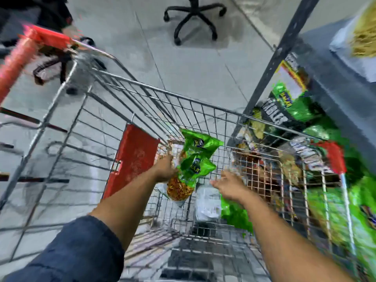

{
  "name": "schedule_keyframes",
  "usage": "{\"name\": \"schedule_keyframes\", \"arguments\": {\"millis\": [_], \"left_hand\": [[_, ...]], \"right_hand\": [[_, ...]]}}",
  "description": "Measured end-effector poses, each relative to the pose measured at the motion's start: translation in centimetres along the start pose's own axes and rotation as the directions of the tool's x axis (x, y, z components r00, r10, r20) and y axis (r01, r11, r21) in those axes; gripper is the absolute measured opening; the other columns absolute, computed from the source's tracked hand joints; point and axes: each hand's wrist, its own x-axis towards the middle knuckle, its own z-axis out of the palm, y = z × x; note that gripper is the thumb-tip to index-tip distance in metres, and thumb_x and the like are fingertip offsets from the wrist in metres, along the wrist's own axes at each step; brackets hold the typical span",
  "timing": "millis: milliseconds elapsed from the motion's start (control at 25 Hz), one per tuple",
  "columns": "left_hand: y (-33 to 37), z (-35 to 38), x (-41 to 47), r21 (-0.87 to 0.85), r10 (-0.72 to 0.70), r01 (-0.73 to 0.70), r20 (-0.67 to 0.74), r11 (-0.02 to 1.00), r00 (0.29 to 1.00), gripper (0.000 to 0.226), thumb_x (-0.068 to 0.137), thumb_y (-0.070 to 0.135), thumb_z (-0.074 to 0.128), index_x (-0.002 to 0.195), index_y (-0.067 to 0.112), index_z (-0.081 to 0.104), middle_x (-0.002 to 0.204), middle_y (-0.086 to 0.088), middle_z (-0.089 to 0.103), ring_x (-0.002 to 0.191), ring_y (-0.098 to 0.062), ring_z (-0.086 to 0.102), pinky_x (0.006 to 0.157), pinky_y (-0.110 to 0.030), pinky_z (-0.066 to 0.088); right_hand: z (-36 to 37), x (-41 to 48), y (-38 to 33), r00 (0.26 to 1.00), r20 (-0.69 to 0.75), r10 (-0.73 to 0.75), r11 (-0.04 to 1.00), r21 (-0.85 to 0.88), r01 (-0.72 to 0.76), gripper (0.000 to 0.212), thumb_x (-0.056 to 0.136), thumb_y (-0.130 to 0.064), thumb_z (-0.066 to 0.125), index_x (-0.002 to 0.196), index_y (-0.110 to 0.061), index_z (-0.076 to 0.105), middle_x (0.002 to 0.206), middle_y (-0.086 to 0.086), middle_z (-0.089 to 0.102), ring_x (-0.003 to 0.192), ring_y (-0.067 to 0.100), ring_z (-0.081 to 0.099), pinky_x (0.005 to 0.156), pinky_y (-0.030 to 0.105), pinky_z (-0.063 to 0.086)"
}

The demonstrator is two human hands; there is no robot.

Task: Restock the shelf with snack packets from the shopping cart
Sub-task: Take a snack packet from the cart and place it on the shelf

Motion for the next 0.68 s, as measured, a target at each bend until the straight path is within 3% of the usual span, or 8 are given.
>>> {"name": "schedule_keyframes", "arguments": {"millis": [80,160,240,280,400,480,600,680], "left_hand": [[-1.0,1.3,1.6,0.126,0.003,-0.011,0.063,0.992,0.998,0.061,0.083,0.032,0.068,0.133,0.006,0.044,0.128,-0.016,0.059,0.119,-0.033,0.055,0.101,-0.031,0.047],[-2.5,2.9,2.7,0.122,0.017,-0.026,0.070,0.992,0.997,0.050,0.075,0.031,0.077,0.115,0.011,0.056,0.106,-0.010,0.069,0.103,-0.029,0.063,0.086,-0.018,0.051],[-3.1,3.8,3.6,0.117,0.057,-0.061,0.034,0.991,0.998,0.059,0.068,0.030,0.081,0.120,0.014,0.058,0.114,-0.013,0.069,0.104,-0.028,0.064,0.086,-0.023,0.049],[-3.2,4.1,3.8,0.116,0.086,-0.089,0.026,0.989,0.996,0.060,0.066,0.030,0.082,0.120,0.014,0.059,0.116,-0.014,0.068,0.105,-0.027,0.064,0.085,-0.024,0.048],[-2.4,3.8,2.6,0.014,0.116,-0.116,0.040,0.993,0.992,0.041,0.068,0.020,0.080,0.105,0.013,0.062,0.100,-0.013,0.067,0.096,-0.030,0.066,0.072,-0.019,0.047],[-1.2,2.5,0.1,-0.100,0.213,-0.208,0.043,0.973,0.976,0.043,0.067,0.023,0.077,0.104,0.010,0.059,0.096,-0.010,0.064,0.094,-0.024,0.063,0.073,-0.020,0.048],[3.3,0.7,-5.0,-0.294,0.439,-0.421,-0.006,0.858,0.899,0.079,0.058,0.066,0.072,0.114,0.012,0.062,0.111,-0.007,0.066,0.103,-0.014,0.059,0.088,-0.017,0.049],[7.5,0.9,-8.5,-0.288,0.565,-0.542,-0.005,0.789,0.825,0.078,0.061,0.077,0.063,0.115,0.021,0.065,0.119,-0.005,0.068,0.110,-0.007,0.061,0.096,-0.022,0.049]], "right_hand": [[1.7,2.5,0.1,0.994,0.075,0.086,0.976,0.194,-0.099,0.064,0.084,-0.035,0.065,0.134,-0.005,0.039,0.117,0.015,0.062,0.091,0.024,0.060,0.069,0.023,0.049],[4.1,4.7,0.3,0.982,0.139,0.130,0.919,0.355,-0.172,0.049,0.084,-0.023,0.067,0.121,0.003,0.045,0.079,0.015,0.065,0.056,0.015,0.049,0.043,0.019,0.037],[5.9,6.3,0.3,0.966,0.195,0.169,0.802,0.543,-0.250,0.027,0.084,-0.012,0.067,0.102,-0.007,0.048,0.053,0.001,0.054,0.038,0.011,0.040,0.037,0.018,0.028],[6.4,6.6,0.3,0.963,0.201,0.178,0.761,0.592,-0.264,0.021,0.084,-0.010,0.068,0.091,-0.014,0.049,0.050,-0.006,0.050,0.033,0.008,0.040,0.036,0.017,0.028],[6.7,4.7,0.1,0.973,0.092,0.210,0.784,0.579,-0.224,0.019,0.082,-0.010,0.068,0.072,-0.018,0.054,0.048,-0.012,0.052,0.040,0.006,0.044,0.038,0.017,0.031],[5.2,1.3,-0.5,0.983,0.016,0.185,0.821,0.547,-0.163,0.022,0.081,-0.008,0.066,0.061,-0.011,0.057,0.038,-0.014,0.050,0.042,0.006,0.044,0.038,0.014,0.032],[-0.1,-6.5,-1.0,0.991,-0.137,-0.007,0.815,0.573,0.085,0.028,0.082,-0.002,0.064,0.059,-0.018,0.058,0.040,-0.027,0.056,0.046,-0.010,0.050,0.047,0.007,0.037],[-3.9,-12.9,-0.5,0.962,-0.266,-0.068,0.697,0.677,0.237,0.030,0.080,0.004,0.066,0.060,-0.018,0.061,0.050,-0.035,0.062,0.053,-0.020,0.055,0.061,0.006,0.043]]}}
